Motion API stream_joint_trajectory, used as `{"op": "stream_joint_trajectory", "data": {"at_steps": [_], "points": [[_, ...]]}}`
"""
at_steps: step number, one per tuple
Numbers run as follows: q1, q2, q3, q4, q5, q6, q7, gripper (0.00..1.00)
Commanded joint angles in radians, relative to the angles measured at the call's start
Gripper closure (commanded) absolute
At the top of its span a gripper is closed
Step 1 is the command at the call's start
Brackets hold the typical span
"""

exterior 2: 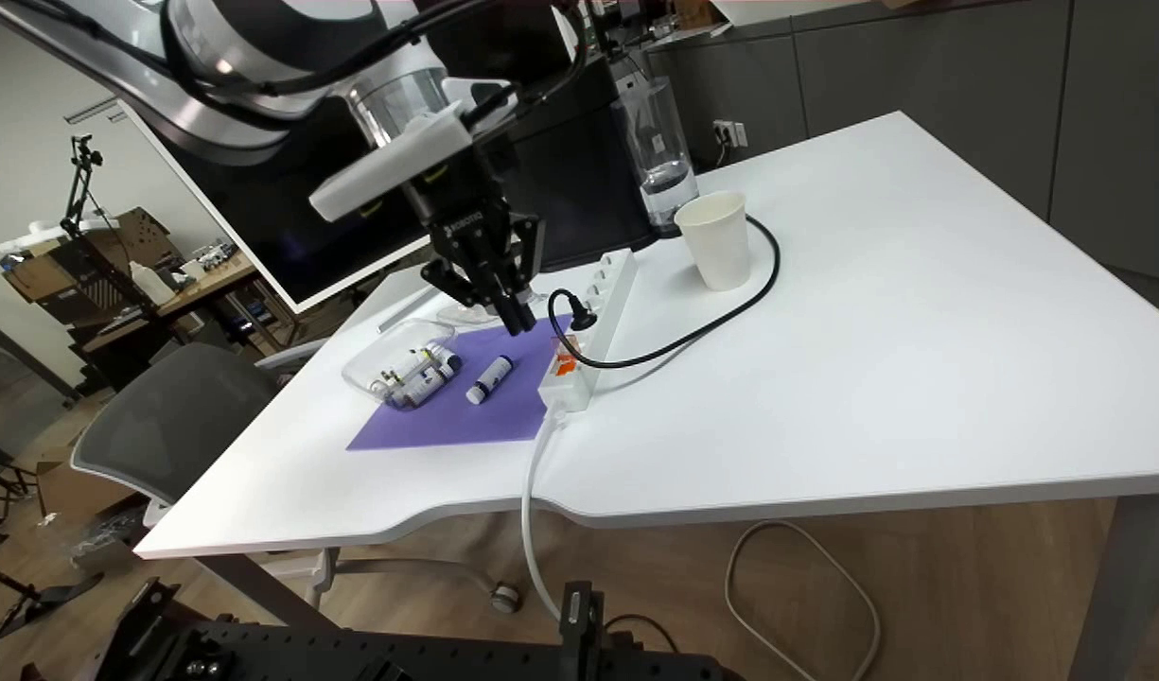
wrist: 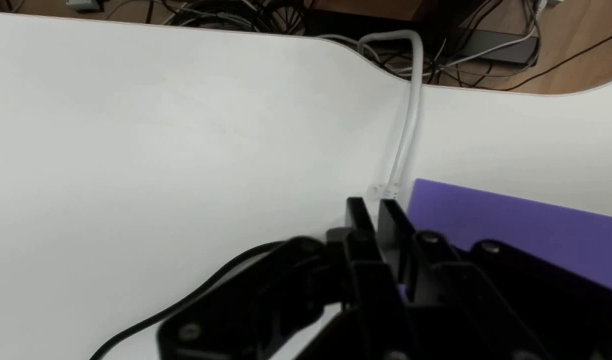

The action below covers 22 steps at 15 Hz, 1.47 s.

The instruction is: Turn on the extension cable

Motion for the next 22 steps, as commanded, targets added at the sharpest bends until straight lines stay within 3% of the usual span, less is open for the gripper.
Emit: {"op": "stream_joint_trajectory", "data": {"at_steps": [1, 8, 16, 22], "points": [[-0.012, 0.082, 0.006, 0.066, 0.000, 0.010, -0.025, 1.00], [-0.006, 0.203, 0.027, 0.147, -0.011, 0.028, -0.045, 1.00], [-0.042, 0.283, 0.118, 0.184, 0.176, 0.153, -0.070, 1.00], [-0.048, 0.290, 0.126, 0.185, 0.202, 0.163, -0.063, 1.00]]}}
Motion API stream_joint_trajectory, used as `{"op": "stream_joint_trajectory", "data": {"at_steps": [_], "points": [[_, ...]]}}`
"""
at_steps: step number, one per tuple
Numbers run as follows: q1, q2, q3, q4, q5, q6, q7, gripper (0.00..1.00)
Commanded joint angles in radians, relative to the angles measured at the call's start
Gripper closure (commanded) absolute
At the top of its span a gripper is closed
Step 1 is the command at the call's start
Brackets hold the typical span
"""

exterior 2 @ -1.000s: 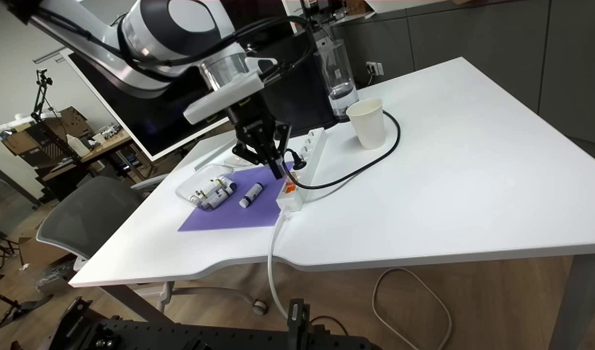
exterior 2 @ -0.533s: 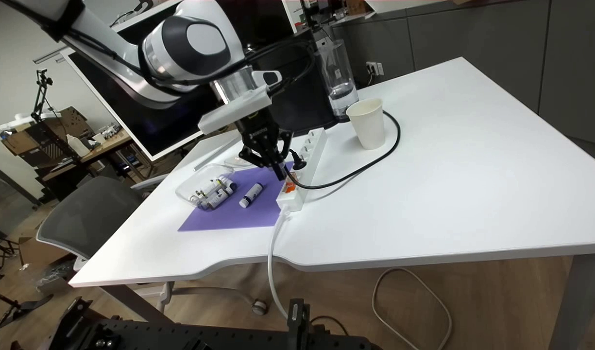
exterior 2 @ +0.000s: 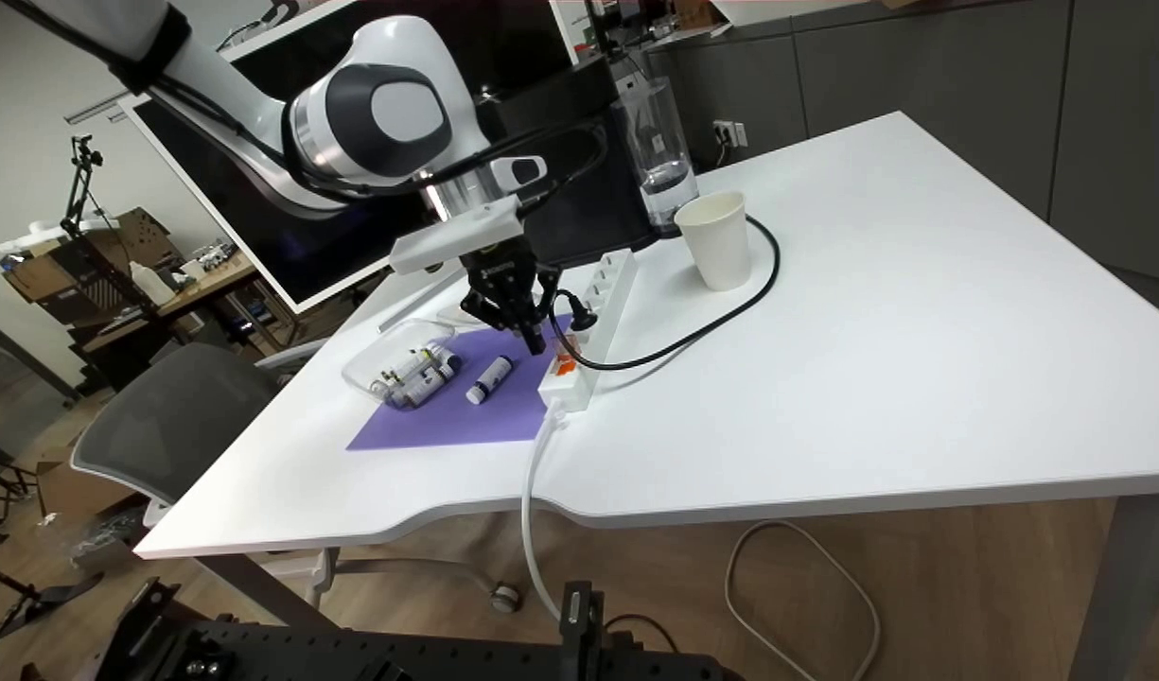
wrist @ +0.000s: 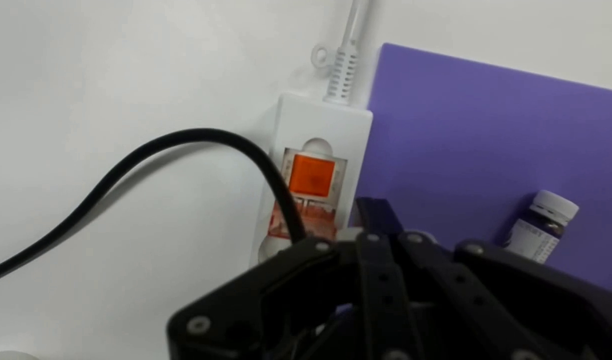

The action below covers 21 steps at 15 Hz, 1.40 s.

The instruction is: Turn on the extension cable

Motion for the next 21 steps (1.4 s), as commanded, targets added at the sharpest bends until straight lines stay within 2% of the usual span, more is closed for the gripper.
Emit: {"op": "stream_joint_trajectory", "data": {"at_steps": [1, 21], "points": [[-0.019, 0.002, 0.003, 0.017, 0.014, -0.008, 0.001, 1.00], [-0.005, 0.021, -0.086, 0.024, -0.044, -0.037, 0.123, 1.00]]}}
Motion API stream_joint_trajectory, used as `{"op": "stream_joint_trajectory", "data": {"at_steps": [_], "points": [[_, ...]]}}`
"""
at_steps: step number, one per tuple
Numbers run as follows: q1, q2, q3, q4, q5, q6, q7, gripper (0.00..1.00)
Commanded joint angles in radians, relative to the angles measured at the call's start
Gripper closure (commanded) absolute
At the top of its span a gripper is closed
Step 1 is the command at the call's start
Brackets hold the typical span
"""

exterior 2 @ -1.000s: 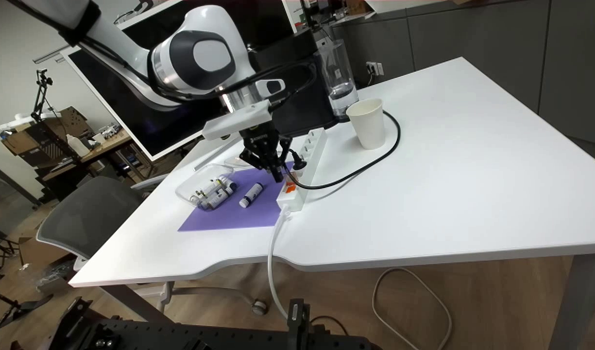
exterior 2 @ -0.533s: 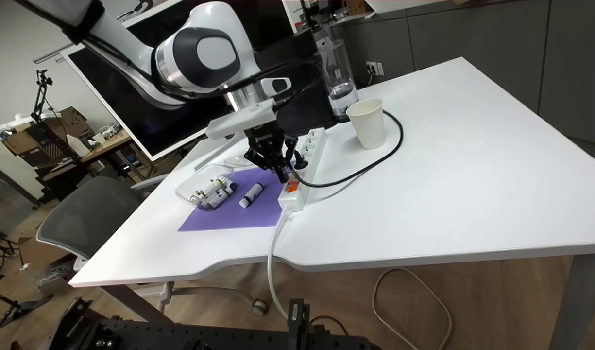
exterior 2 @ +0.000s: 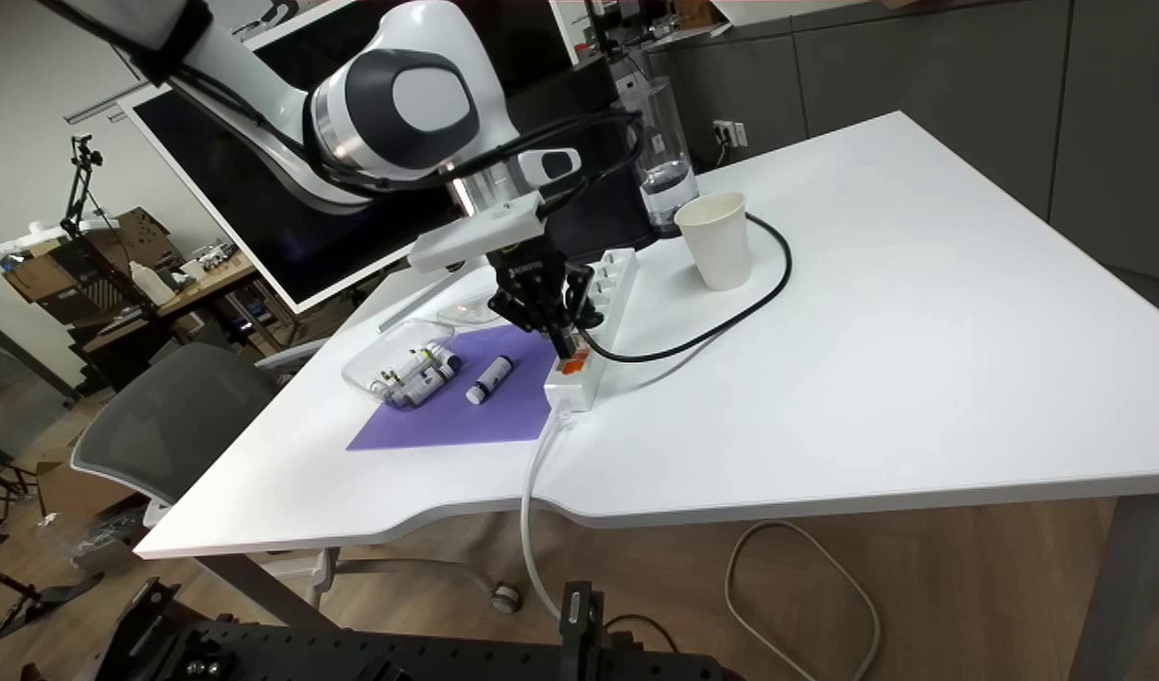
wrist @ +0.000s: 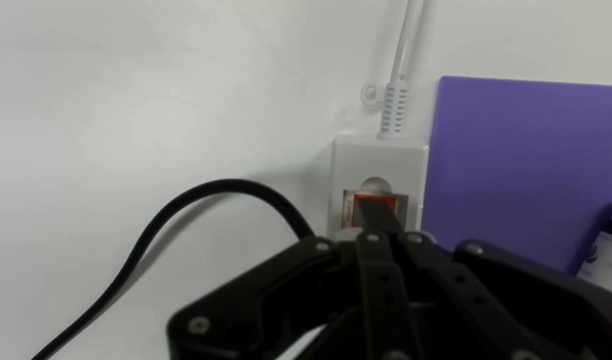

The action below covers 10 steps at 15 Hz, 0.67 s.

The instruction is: Turn on the extension cable

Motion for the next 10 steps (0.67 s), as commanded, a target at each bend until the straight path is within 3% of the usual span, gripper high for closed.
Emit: {"op": "stream_joint_trajectory", "data": {"at_steps": [1, 10], "points": [[0.010, 0.020, -0.020, 0.026, -0.032, -0.028, 0.054, 1.00], [0.012, 0.060, 0.001, 0.038, -0.061, -0.011, 0.016, 1.00]]}}
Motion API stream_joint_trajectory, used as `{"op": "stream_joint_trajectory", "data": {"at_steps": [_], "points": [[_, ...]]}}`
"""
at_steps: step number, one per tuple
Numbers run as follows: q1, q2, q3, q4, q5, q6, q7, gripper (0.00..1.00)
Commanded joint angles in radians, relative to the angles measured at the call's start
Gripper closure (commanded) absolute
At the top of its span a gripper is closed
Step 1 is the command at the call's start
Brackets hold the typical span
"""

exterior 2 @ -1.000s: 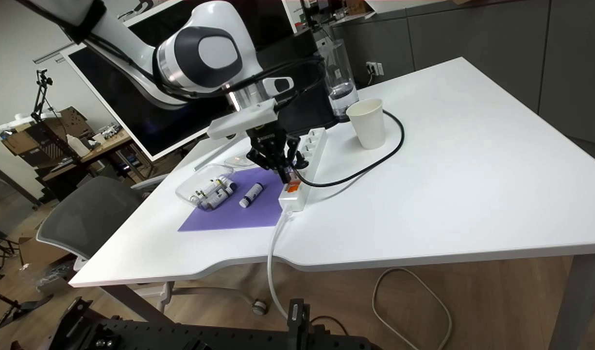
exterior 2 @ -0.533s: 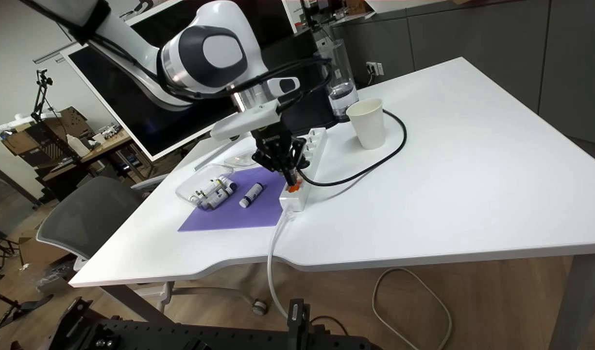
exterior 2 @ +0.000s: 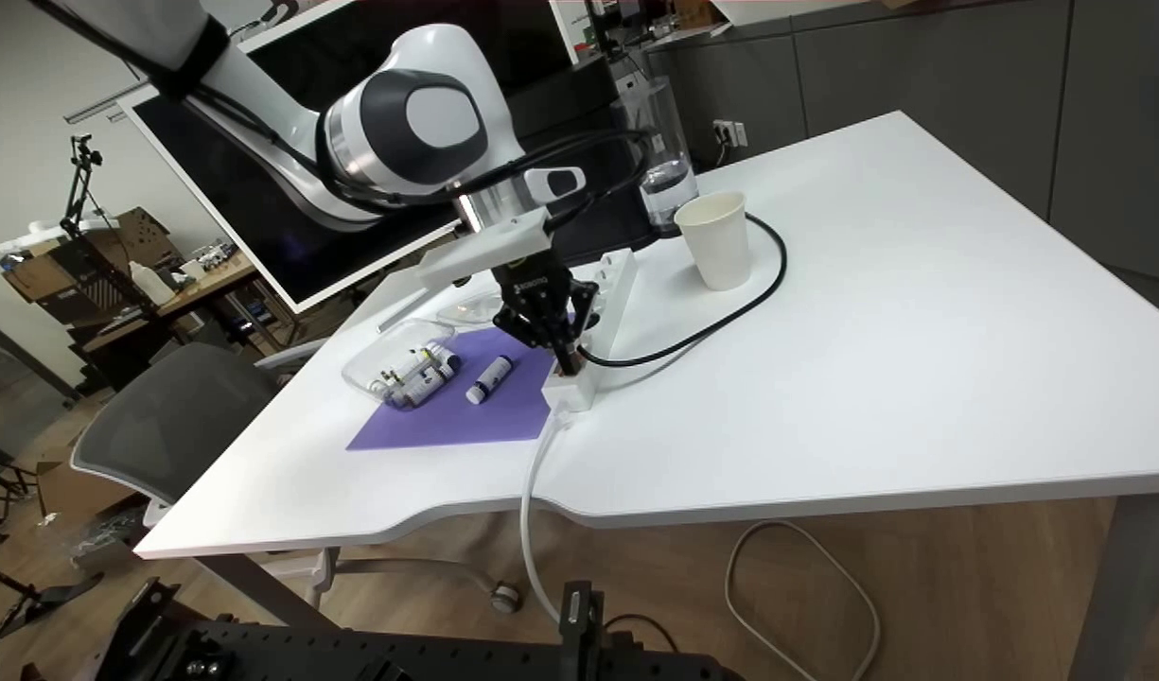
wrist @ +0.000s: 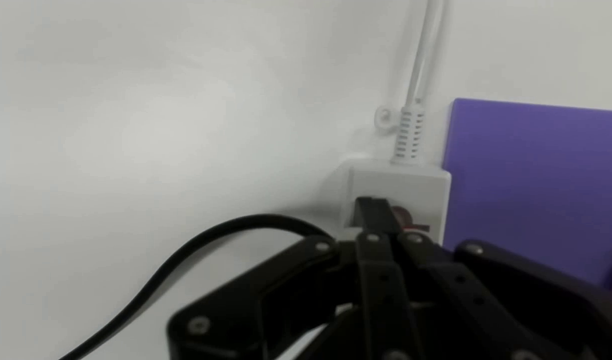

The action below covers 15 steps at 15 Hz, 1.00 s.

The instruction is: Turn on the extension cable

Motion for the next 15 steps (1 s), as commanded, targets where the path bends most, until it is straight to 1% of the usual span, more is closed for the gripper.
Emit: {"op": "stream_joint_trajectory", "data": {"at_steps": [1, 8, 15], "points": [[0.007, 0.014, 0.006, 0.022, -0.030, 0.002, 0.003, 1.00], [0.010, -0.007, 0.023, 0.005, -0.050, 0.032, -0.020, 1.00], [-0.001, 0.017, 0.029, 0.023, -0.039, 0.052, -0.026, 1.00]]}}
